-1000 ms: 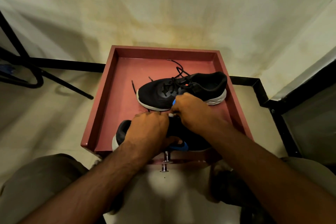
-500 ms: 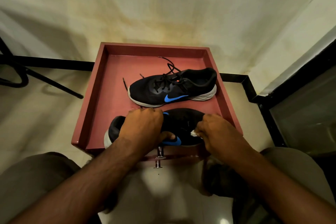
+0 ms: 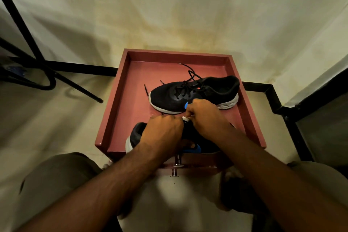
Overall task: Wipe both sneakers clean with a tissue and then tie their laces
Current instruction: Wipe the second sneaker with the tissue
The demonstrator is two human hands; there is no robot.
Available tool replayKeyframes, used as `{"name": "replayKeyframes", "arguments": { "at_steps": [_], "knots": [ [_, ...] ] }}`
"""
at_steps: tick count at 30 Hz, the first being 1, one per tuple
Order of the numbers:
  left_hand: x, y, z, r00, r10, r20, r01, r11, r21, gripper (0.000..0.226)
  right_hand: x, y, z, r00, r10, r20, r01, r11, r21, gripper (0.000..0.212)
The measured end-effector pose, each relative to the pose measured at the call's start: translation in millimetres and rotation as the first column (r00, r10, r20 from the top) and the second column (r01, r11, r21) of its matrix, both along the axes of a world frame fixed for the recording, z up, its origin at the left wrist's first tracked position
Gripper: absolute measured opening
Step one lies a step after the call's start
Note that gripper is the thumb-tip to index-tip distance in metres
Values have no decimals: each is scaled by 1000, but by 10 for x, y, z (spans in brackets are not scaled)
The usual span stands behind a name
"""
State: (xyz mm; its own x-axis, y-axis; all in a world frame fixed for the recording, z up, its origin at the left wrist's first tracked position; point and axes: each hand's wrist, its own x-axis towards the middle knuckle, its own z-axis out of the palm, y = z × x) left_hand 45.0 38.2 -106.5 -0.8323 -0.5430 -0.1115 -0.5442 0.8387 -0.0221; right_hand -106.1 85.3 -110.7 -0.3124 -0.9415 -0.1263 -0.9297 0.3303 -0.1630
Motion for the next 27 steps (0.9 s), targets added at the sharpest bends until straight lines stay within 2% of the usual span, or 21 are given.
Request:
{"name": "replayKeyframes", "arguments": {
  "at_steps": [3,5,8,10,13,17,19,20,22,24,26,27],
  "knots": [
    [5,-4,14,999,49,-15,-49,999,7,61,-33,-50,95,991,70,-117,-54,989,138,24],
    [1,-3,3,998,64,-19,-64,998,22,62,-184,122,164,981,25,-193,16,978,209,24],
    [-3,6,-20,996,81,-40,-79,995,58,64,-384,538,215,973,-66,-223,113,972,206,20],
    [-4,13,-23,995,89,-46,-86,994,64,64,-323,786,171,977,-101,-186,137,971,194,14],
    [-4,20,-17,996,84,-38,-81,994,75,63,-78,858,55,988,-134,-82,147,975,169,16],
    [2,-5,10,999,36,-23,-33,995,92,65,-36,854,-14,985,-132,-112,149,974,169,14],
    [25,-10,23,1000,18,-11,-17,994,108,66,-157,849,-27,974,-163,-156,170,985,35,14],
    [34,-7,24,1000,20,-12,-19,993,114,67,-220,840,-21,964,-171,-203,180,983,27,18],
    [38,22,23,999,37,-16,-35,993,109,66,-227,811,56,961,-134,-243,164,980,111,22],
    [31,55,25,998,61,-20,-59,994,95,63,-194,813,61,985,-89,-151,109,985,135,8],
    [14,71,23,998,66,-17,-64,994,84,62,-103,902,50,995,-40,-95,58,979,198,10],
    [7,63,19,998,57,-15,-55,995,84,63,-104,920,24,994,-69,-79,84,975,204,10]
  ]
}}
